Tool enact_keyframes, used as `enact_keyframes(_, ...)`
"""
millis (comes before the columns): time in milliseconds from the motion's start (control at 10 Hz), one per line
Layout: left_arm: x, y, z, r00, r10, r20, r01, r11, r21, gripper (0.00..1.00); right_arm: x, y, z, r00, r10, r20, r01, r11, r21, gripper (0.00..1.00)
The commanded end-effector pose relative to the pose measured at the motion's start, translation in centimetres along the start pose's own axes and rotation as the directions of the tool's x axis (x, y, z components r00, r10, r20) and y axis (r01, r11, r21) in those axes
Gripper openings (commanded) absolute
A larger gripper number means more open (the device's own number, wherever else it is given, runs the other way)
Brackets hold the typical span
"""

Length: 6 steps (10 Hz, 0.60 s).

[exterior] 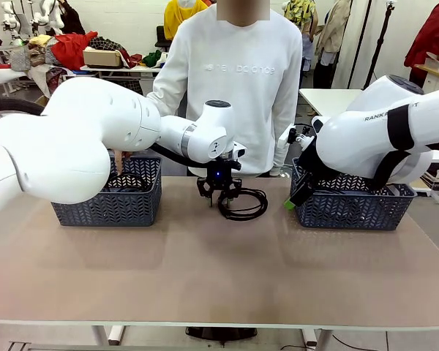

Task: Organize the cables according to human instructions.
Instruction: Pick up a bundle of cables and place it in the basket indicated by the human.

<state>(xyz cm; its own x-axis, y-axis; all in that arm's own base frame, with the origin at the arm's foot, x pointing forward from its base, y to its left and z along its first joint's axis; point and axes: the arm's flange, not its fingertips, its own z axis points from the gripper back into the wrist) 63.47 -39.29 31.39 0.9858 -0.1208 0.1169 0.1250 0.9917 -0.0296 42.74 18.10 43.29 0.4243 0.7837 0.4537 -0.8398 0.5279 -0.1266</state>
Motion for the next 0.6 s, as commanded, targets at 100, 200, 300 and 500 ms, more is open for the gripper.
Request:
enact_keyframes(100, 0.09, 0.18, 0.06, 1.0, 0.003, 0.013, -0.002, 0.999, -0.034, 0.38, 0.07, -0.02, 0.09, 1.0, 0.006, -0.003, -0.006, 1.0, -0.008, 1.0)
enact_keyframes(200, 0.09, 0.18, 0.07, 1.0, -0.001, 0.016, 0.001, 1.0, -0.031, 0.01, 0.07, -0.02, 0.09, 1.0, 0.006, -0.003, -0.006, 1.0, -0.008, 1.0)
enact_keyframes(300, 0.09, 0.18, 0.16, 1.0, -0.001, 0.017, 0.001, 0.999, -0.032, 0.18, 0.07, -0.02, 0.09, 1.0, 0.006, -0.003, -0.006, 1.0, -0.008, 1.0)
enact_keyframes(500, -0.05, 0.19, 0.44, 1.0, -0.001, 0.016, 0.001, 1.0, -0.024, 0.0, 0.07, -0.02, 0.09, 1.0, 0.006, -0.003, -0.006, 1.0, -0.008, 1.0)
